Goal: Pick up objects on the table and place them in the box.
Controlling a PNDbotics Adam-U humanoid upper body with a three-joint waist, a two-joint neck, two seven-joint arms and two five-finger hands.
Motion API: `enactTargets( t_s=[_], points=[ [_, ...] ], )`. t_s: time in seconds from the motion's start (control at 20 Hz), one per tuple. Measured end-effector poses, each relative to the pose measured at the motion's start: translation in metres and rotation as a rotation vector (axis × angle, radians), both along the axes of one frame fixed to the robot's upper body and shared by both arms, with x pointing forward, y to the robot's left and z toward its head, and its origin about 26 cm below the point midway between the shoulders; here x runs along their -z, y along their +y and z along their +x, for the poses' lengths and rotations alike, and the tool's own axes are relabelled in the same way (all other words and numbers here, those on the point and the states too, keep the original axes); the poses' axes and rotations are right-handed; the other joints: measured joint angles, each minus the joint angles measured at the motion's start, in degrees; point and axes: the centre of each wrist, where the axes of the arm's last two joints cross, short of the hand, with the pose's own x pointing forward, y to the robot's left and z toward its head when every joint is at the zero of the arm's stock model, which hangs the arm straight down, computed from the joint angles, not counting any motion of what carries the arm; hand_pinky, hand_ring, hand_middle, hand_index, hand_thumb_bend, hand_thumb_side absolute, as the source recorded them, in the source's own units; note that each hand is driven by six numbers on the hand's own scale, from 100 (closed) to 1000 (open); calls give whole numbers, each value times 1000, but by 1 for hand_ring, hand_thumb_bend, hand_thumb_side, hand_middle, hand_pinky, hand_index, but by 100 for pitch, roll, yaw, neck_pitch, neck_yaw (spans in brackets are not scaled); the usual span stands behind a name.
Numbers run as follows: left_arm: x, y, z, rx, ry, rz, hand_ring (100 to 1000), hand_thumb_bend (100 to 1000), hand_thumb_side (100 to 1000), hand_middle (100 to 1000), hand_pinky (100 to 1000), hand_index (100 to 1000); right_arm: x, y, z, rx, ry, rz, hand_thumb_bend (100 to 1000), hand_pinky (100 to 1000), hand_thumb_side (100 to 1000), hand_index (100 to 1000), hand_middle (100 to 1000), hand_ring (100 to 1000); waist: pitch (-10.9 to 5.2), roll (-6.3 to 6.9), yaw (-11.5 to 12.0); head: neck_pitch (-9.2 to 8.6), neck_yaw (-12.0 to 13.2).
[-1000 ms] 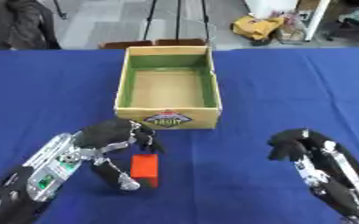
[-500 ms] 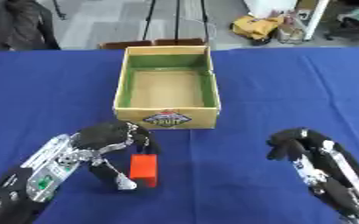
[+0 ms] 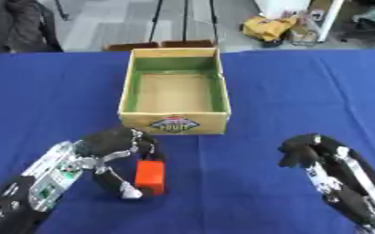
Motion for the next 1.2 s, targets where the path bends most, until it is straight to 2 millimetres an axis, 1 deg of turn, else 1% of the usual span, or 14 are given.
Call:
enactTargets(
  t_s=[0.4,0.65,0.75,0.8,0.9,0.95,1.0,1.05,1.1,1.15,1.2],
  points=[
    [9,-1,3,-7,-13,12,468,510,362,494,501,751,0,0,0,1,-1,-3,100,760,589,694,413,525,6,0,-5,0,-1],
    [11,0,4,-16,-24,10,435,499,347,456,456,708,0,0,0,2,-1,-4,100,760,590,695,413,525,16,0,-6,2,-6],
    [12,0,5,-19,-29,1,432,497,345,454,453,707,0,0,0,2,-1,-4,100,760,590,695,413,525,16,0,-6,2,-11],
    [12,0,5,-21,-30,-4,401,453,317,426,409,679,0,0,0,2,-1,-4,100,760,590,694,413,525,17,0,-7,2,-12],
    [13,1,6,-31,-35,-14,368,401,286,393,364,650,0,0,0,2,-1,-4,100,760,590,695,413,525,18,0,-14,2,-14],
    [13,1,6,-37,-36,-19,334,305,244,359,319,626,0,0,0,2,-1,-4,100,760,590,694,413,525,18,1,-15,3,-15],
    [14,2,6,-45,-37,-24,330,295,240,356,314,622,0,0,0,2,-1,-4,100,760,590,694,413,525,18,3,-15,3,-15],
    [15,3,7,-53,-38,-31,295,163,205,323,266,589,0,0,0,2,-1,-4,100,760,590,694,413,525,19,6,-15,4,-15],
    [16,4,7,-63,-39,-37,284,155,203,313,251,579,0,0,0,2,-1,-4,100,760,590,694,413,525,19,9,-16,4,-16],
    [16,5,8,-72,-40,-44,260,100,195,288,218,554,0,0,0,2,-1,-4,100,761,590,694,413,526,19,10,-16,5,-17],
    [17,6,8,-83,-40,-51,250,100,194,278,206,542,0,0,0,2,-1,-4,100,761,590,694,413,526,19,11,-16,5,-17]
  ],
)
